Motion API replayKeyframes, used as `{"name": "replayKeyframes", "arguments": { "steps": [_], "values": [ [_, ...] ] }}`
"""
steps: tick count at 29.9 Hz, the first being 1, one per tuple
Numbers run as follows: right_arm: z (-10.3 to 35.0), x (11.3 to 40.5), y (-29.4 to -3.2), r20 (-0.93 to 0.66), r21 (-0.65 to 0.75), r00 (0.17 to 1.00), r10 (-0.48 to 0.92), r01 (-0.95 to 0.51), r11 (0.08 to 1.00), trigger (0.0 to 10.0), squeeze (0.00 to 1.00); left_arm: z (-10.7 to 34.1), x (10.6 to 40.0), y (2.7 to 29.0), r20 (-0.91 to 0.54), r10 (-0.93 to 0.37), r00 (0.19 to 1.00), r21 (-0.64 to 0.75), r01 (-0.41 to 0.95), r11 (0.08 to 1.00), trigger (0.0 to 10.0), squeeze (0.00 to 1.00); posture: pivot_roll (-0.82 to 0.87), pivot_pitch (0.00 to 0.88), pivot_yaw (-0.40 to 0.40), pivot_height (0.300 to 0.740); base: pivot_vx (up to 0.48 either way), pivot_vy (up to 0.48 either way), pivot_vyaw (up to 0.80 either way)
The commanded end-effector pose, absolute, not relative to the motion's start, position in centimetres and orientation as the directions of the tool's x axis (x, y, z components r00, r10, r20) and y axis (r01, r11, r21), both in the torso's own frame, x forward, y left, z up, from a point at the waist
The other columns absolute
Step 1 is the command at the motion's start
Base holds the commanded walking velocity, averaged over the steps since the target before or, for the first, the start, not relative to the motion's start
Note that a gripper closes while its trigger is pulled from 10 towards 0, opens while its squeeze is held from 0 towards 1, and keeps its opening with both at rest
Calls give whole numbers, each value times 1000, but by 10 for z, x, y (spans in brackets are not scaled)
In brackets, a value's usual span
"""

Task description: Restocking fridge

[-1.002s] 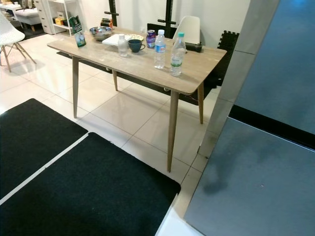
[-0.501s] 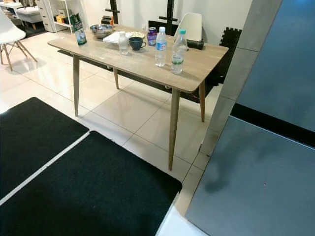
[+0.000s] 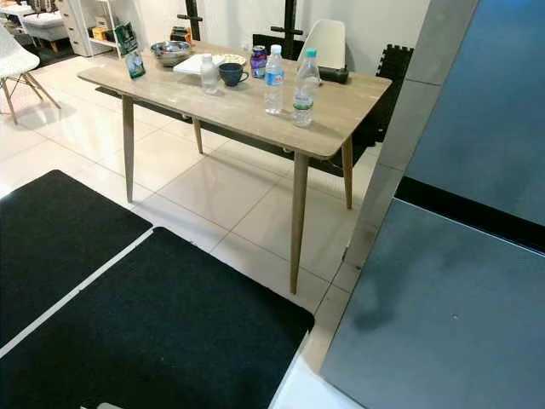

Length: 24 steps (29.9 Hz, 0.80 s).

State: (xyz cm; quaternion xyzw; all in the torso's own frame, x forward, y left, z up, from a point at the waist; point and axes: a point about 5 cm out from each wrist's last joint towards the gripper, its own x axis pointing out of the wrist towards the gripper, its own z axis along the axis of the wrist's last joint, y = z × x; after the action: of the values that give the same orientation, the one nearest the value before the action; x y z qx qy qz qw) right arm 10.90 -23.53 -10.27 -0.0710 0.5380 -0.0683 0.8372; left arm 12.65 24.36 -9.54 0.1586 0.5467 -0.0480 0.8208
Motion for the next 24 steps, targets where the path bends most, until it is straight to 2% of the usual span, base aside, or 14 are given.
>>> {"name": "replayKeyframes", "arguments": {
  "steps": [1, 4, 6, 9, 17, 24],
  "values": [
    [-102, 110, -236, -888, -190, 414, -200, 66, 980, 10000, 0, -93, 127, 252, -900, 135, 414, 262, 268, 927, 10000, 0, -24, 56, 9, 740, 0, 0, 0],
    [-101, 112, -238, -881, -170, 423, -212, 136, 976, 10000, 0, -89, 136, 253, -873, 160, 461, 299, 247, 922, 10000, 0, -25, 47, 10, 740, 0, 0, 0],
    [-101, 113, -240, -878, -159, 425, -219, 174, 972, 10000, 0, -89, 144, 244, -861, 130, 492, 253, 193, 948, 10000, 0, -32, 34, 10, 740, 0, 0, 0],
    [-99, 115, -243, -874, -157, 426, -232, 205, 966, 10000, 0, -89, 156, 220, -838, 8, 546, -2, -19, 1000, 10000, 0, -39, 23, 14, 740, 0, 0, 0],
    [-96, 124, -246, -868, -156, 437, -235, 209, 965, 10000, 0, -85, 166, 219, -813, 14, 582, -42, -82, 996, 10000, 0, -10, 14, 3, 740, 0, 0, 0],
    [-87, 138, -261, -839, -186, 474, -267, 210, 960, 10000, 0, -95, 146, 207, -858, -28, 512, -35, -5, 999, 10000, 0, -53, 17, 13, 740, 0, 0, 0]
  ]
}}
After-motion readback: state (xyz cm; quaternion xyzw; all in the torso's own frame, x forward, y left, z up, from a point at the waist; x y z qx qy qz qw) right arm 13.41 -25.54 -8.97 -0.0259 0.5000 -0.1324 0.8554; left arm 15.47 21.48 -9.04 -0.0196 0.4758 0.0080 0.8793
